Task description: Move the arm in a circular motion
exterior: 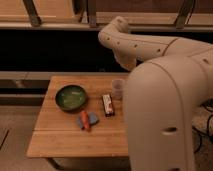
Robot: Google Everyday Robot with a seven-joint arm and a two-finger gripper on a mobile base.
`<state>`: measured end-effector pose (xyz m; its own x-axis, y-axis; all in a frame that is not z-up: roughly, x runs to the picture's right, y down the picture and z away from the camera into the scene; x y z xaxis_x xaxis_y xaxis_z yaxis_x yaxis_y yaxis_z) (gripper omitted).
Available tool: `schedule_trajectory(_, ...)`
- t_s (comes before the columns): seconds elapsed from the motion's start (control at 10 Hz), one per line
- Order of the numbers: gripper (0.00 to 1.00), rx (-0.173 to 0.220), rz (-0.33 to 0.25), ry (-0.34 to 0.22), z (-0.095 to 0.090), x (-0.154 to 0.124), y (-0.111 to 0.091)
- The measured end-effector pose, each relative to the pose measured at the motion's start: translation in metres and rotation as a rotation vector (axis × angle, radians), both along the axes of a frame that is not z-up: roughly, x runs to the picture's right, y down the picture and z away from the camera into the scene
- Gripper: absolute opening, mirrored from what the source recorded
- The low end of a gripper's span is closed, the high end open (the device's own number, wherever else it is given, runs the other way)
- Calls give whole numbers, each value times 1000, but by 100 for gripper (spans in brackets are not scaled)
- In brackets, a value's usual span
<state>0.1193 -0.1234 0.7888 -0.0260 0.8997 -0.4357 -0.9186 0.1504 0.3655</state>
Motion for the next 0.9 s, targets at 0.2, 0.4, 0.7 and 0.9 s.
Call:
schedule_trajectory(0.2, 0, -46, -90, -157, 48, -96, -12)
schedule_trajectory(0.4, 0, -115, -195, -339, 71, -195, 2)
schedule_trajectory(0.7, 0, -219, -331, -577, 59, -304, 44)
schedule_trajectory(0.9, 0, -259, -387, -676, 28, -337, 72)
